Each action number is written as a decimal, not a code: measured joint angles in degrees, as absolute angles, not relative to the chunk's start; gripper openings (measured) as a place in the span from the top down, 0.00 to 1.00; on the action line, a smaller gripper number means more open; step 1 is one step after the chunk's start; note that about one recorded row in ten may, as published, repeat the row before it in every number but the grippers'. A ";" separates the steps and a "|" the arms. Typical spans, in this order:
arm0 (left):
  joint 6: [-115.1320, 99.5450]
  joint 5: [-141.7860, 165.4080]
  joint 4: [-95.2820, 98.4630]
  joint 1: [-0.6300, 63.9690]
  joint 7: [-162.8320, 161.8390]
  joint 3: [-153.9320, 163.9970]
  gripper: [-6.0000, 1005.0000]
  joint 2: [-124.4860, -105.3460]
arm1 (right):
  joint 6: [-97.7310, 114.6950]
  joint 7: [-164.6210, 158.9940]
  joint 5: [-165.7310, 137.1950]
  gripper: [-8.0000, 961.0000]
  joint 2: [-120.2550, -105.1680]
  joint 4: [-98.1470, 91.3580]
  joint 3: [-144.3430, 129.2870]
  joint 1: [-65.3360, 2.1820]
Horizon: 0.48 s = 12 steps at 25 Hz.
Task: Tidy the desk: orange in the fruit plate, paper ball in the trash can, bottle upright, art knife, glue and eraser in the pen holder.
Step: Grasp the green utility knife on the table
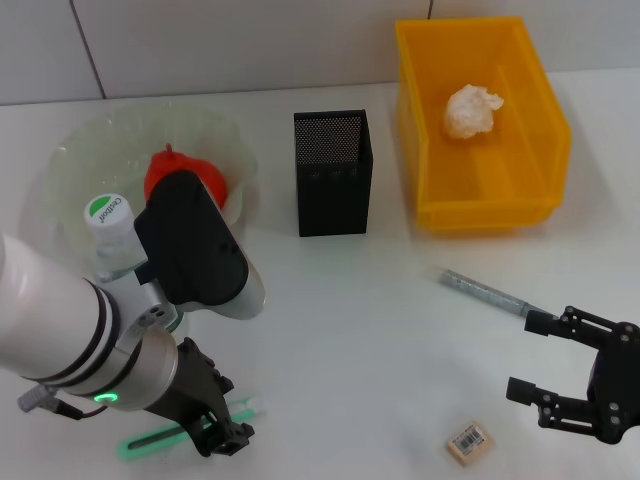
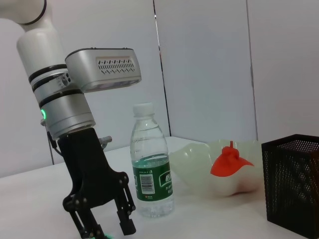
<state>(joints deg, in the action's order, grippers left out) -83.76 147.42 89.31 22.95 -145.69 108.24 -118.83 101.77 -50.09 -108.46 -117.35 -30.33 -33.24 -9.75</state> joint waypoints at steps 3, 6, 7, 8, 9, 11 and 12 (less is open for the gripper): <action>-83.69 147.44 89.19 23.10 -145.70 108.25 0.40 -118.83 | 101.78 -50.09 -108.46 0.17 -117.35 -30.32 -33.27 -9.76; -83.51 147.48 88.90 23.38 -145.72 108.24 0.45 -118.83 | 101.78 -50.09 -108.46 0.17 -117.35 -30.32 -33.26 -9.76; -83.51 147.57 88.69 23.51 -145.72 108.24 0.45 -118.83 | 101.78 -50.09 -108.46 0.17 -117.34 -30.32 -33.24 -9.76; -83.52 147.72 88.36 23.67 -145.72 108.26 0.46 -118.83 | 101.78 -50.09 -108.46 0.17 -117.33 -30.33 -33.24 -9.76; -83.52 147.85 88.09 23.82 -145.72 108.27 0.46 -118.83 | 101.77 -50.09 -108.46 0.17 -117.33 -30.32 -33.27 -9.76; -83.48 148.06 87.55 24.09 -145.73 108.28 0.47 -118.83 | 101.76 -50.09 -108.46 0.17 -117.34 -30.33 -33.29 -9.76; -83.48 148.06 87.54 24.10 -145.73 108.28 0.48 -118.83 | 101.75 -50.09 -108.46 0.17 -117.35 -30.33 -33.31 -9.76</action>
